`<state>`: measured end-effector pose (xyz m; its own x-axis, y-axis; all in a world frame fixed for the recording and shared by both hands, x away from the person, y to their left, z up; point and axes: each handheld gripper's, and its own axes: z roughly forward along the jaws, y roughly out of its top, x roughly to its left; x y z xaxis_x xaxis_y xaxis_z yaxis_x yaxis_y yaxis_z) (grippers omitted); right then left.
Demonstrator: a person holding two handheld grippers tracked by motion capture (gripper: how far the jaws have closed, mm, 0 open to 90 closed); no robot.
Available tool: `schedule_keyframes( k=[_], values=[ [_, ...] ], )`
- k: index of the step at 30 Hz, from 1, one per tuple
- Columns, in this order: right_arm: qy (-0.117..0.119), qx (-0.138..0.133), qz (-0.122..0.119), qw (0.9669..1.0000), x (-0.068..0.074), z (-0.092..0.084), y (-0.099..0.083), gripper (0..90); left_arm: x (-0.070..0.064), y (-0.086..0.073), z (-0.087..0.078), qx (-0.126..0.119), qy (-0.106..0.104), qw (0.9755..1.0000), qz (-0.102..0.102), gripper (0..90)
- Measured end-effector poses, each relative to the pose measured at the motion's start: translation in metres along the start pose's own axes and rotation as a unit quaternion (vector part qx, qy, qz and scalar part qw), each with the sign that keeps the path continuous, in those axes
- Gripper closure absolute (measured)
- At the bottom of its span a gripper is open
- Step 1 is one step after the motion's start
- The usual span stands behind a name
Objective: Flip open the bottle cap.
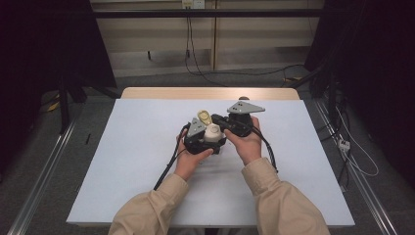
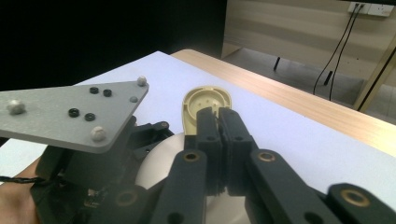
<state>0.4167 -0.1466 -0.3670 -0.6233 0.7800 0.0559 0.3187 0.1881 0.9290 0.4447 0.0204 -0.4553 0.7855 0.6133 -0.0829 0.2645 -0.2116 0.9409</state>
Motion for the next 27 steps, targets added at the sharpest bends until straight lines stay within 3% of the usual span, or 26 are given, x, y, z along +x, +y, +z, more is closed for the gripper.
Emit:
schedule_keyframes(
  k=[2,4,6,8,9,10,14,18,20,25,27],
  values=[
    [0.003,0.001,-0.004,1.0000,0.001,-0.003,0.000,81.1,0.000,0.000,0.000,0.003,0.000,1.0000,0.005,4.9],
    [0.002,-0.001,-0.009,1.0000,0.002,-0.007,-0.001,72.0,-0.001,0.000,-0.001,0.010,0.001,0.9999,0.010,3.9],
    [0.004,-0.002,-0.013,0.9999,0.002,-0.012,-0.002,66.0,-0.001,-0.002,-0.001,0.023,0.003,0.9994,0.025,3.4],
    [-0.001,-0.003,-0.011,0.9999,0.002,-0.017,-0.005,54.4,0.001,-0.002,-0.004,0.031,-0.004,0.9995,0.003,2.8],
    [0.002,-0.001,-0.012,0.9999,0.001,-0.020,-0.007,53.0,0.001,-0.002,-0.006,0.029,-0.004,0.9996,0.002,3.2],
    [-0.001,-0.004,-0.012,0.9999,0.001,-0.023,-0.009,47.1,0.001,-0.003,-0.009,0.032,-0.003,0.9995,0.007,3.4],
    [-0.008,0.002,-0.003,1.0000,-0.002,-0.032,-0.019,28.8,0.003,-0.002,-0.014,0.039,-0.010,0.9992,-0.002,3.6],
    [-0.023,0.001,0.003,0.9997,-0.005,-0.042,-0.029,19.6,0.003,-0.004,-0.011,0.050,-0.018,0.9986,-0.007,3.3],
    [-0.032,-0.001,0.010,0.9995,-0.007,-0.048,-0.035,17.0,-0.001,-0.003,-0.009,0.055,-0.005,0.9984,0.013,3.2],
    [-0.042,-0.004,0.012,0.9990,-0.012,-0.065,-0.049,12.5,0.002,-0.005,-0.014,0.072,-0.017,0.9973,0.004,3.2],
    [-0.040,-0.006,0.018,0.9990,-0.013,-0.071,-0.056,12.4,0.001,-0.005,-0.016,0.083,-0.017,0.9961,0.022,3.5]
  ],
)
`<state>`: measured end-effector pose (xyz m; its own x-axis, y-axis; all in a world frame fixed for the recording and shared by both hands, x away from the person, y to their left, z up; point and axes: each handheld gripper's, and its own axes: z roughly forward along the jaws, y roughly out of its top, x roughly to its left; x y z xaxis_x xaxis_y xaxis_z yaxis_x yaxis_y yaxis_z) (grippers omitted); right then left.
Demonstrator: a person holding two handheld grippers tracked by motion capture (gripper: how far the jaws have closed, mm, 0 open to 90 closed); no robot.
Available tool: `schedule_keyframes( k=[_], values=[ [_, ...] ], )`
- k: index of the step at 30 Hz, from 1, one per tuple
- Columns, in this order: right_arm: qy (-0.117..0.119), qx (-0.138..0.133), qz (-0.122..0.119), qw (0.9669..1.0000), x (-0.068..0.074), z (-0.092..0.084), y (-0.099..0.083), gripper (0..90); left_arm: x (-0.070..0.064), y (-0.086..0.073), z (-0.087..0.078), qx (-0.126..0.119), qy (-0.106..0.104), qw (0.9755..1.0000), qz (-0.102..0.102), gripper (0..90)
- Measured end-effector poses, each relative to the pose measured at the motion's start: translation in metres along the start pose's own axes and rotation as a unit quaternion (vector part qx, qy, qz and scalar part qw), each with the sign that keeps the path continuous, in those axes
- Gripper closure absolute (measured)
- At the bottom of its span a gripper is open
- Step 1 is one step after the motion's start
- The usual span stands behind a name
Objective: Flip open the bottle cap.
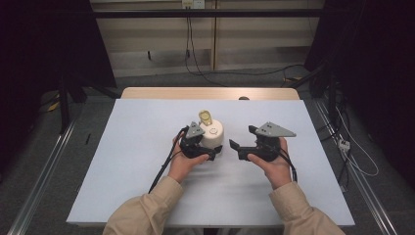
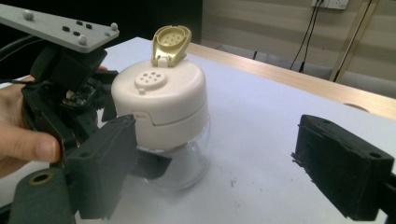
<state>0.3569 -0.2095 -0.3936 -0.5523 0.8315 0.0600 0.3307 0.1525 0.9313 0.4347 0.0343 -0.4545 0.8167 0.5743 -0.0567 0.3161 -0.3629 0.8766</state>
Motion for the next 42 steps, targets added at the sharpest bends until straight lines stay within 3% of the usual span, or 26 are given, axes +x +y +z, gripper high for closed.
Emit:
schedule_keyframes(
  k=[1,4,9,14,17,23,25,30,35,40,42],
  values=[
    [0.000,0.004,0.001,1.0000,-0.001,-0.003,-0.003,12.0,0.000,-0.001,-0.001,0.009,0.000,0.9999,0.005,3.5],
    [-0.003,0.007,0.001,1.0000,-0.003,-0.009,-0.014,10.7,0.004,-0.005,-0.009,0.012,-0.016,0.9997,-0.013,5.2],
    [-0.007,0.011,0.006,0.9999,-0.005,-0.018,-0.030,10.0,0.008,-0.015,-0.034,-0.010,-0.022,0.9990,-0.038,5.4],
    [-0.013,0.019,0.003,0.9997,-0.004,-0.025,-0.039,7.6,0.013,-0.021,-0.060,-0.015,-0.019,0.9987,-0.044,5.0],
    [-0.013,0.019,0.000,0.9997,-0.005,-0.029,-0.042,5.6,0.019,-0.029,-0.074,-0.022,-0.031,0.9983,-0.044,4.3],
    [-0.007,0.018,-0.006,0.9998,-0.005,-0.036,-0.048,3.8,0.028,-0.043,-0.102,-0.009,-0.005,0.9998,-0.020,4.0],
    [-0.018,0.017,-0.011,0.9996,-0.004,-0.037,-0.049,3.3,0.031,-0.046,-0.111,-0.013,-0.006,0.9996,-0.023,4.2],
    [-0.018,0.023,-0.012,0.9995,-0.004,-0.040,-0.054,4.3,0.038,-0.055,-0.128,-0.010,0.004,0.9994,-0.032,4.1],
    [-0.022,0.021,-0.004,0.9995,-0.006,-0.044,-0.061,5.2,0.042,-0.060,-0.140,-0.021,0.009,0.9992,-0.032,4.2],
    [-0.031,0.018,0.009,0.9993,-0.010,-0.051,-0.067,5.8,0.044,-0.066,-0.149,-0.023,0.003,0.9987,-0.047,4.4],
    [-0.033,0.016,0.014,0.9992,-0.011,-0.054,-0.069,5.9,0.045,-0.068,-0.153,-0.025,0.010,0.9988,-0.041,4.8]
  ],
)
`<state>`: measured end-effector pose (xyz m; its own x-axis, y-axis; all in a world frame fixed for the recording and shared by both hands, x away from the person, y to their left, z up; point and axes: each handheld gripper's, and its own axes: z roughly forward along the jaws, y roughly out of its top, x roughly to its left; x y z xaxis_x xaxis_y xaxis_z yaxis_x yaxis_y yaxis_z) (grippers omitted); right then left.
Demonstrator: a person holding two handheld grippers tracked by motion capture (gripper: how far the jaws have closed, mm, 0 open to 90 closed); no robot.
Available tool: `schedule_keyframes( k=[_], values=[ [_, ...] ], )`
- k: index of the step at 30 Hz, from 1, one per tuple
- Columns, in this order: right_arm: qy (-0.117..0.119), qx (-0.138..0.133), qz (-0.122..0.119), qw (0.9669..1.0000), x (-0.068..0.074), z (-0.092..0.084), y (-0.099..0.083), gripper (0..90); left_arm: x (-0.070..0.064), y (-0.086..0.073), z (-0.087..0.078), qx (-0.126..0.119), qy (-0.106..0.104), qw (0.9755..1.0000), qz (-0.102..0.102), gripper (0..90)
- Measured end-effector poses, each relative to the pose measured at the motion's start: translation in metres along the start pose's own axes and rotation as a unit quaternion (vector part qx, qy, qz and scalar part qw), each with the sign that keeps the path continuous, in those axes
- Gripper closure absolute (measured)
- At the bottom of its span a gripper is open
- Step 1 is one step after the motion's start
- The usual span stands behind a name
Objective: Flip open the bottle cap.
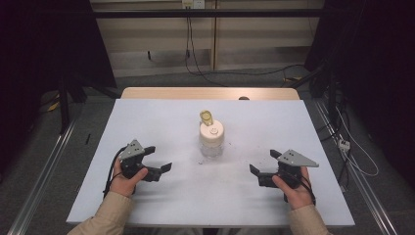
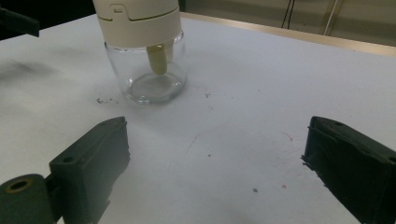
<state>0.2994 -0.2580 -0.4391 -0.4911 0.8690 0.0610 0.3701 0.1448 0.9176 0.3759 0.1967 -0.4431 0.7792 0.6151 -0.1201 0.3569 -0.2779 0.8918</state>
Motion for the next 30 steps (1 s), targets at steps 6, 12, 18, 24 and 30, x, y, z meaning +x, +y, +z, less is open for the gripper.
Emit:
schedule_keyframes(
  k=[6,12,18,24,30],
  values=[
    [-0.003,0.002,0.002,1.0000,-0.004,-0.008,-0.005,6.1,0.000,-0.003,-0.010,-0.004,0.001,1.0000,0.001,4.8],
    [-0.004,0.003,0.006,1.0000,-0.007,-0.013,-0.009,6.4,0.004,-0.008,-0.020,-0.006,0.007,1.0000,0.001,5.0],
    [-0.007,0.004,0.006,0.9999,-0.010,-0.020,-0.014,6.3,0.007,-0.014,-0.025,0.001,0.011,0.9999,0.000,4.9],
    [-0.013,0.004,0.010,0.9999,-0.013,-0.023,-0.019,6.2,0.008,-0.013,-0.027,-0.004,0.014,0.9999,-0.001,4.9],
    [-0.011,0.004,0.015,0.9998,-0.011,-0.021,-0.019,6.1,0.011,-0.016,-0.027,0.001,0.021,0.9997,-0.009,5.0]
  ],
)
